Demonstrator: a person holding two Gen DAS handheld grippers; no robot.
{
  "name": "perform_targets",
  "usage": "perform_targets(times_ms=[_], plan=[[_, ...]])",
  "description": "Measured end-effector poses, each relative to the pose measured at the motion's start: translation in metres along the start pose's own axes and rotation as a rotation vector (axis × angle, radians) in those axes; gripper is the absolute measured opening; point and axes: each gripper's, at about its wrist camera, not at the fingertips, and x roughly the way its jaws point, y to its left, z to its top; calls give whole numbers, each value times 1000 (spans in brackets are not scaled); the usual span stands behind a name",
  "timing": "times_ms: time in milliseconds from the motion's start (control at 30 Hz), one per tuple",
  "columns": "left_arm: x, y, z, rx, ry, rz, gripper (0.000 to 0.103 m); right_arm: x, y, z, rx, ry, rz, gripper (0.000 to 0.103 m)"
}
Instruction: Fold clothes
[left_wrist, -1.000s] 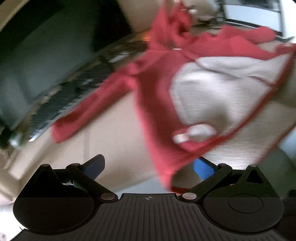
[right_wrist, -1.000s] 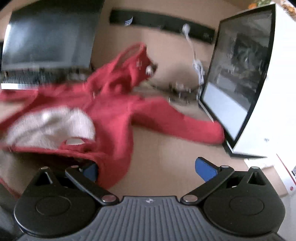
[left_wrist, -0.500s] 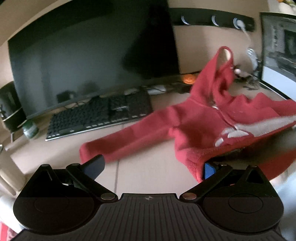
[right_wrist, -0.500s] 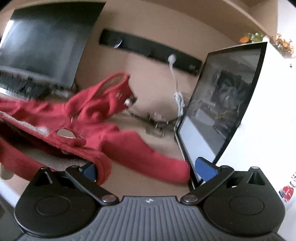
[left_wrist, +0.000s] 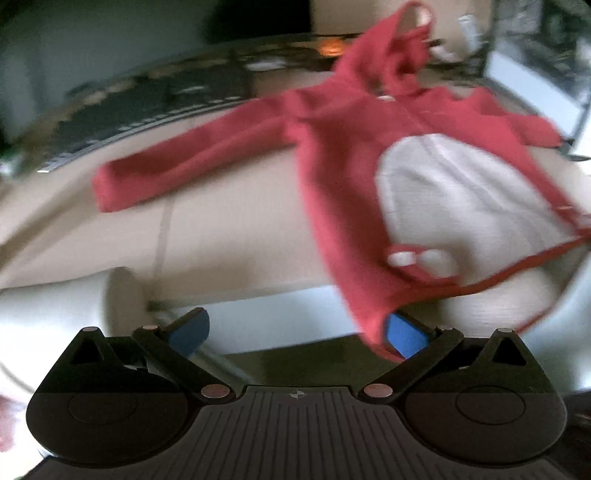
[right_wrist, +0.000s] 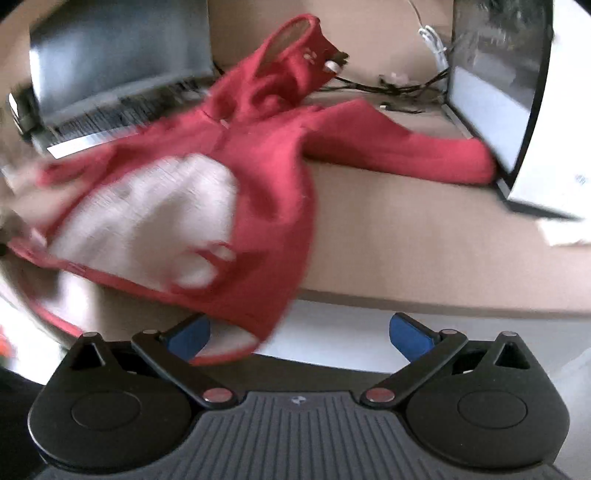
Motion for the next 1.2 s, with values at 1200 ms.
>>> perform_targets(times_ms=[1200], plan=[[112, -28, 104, -157, 8, -210, 103, 80, -48, 100, 622, -93, -91, 103]])
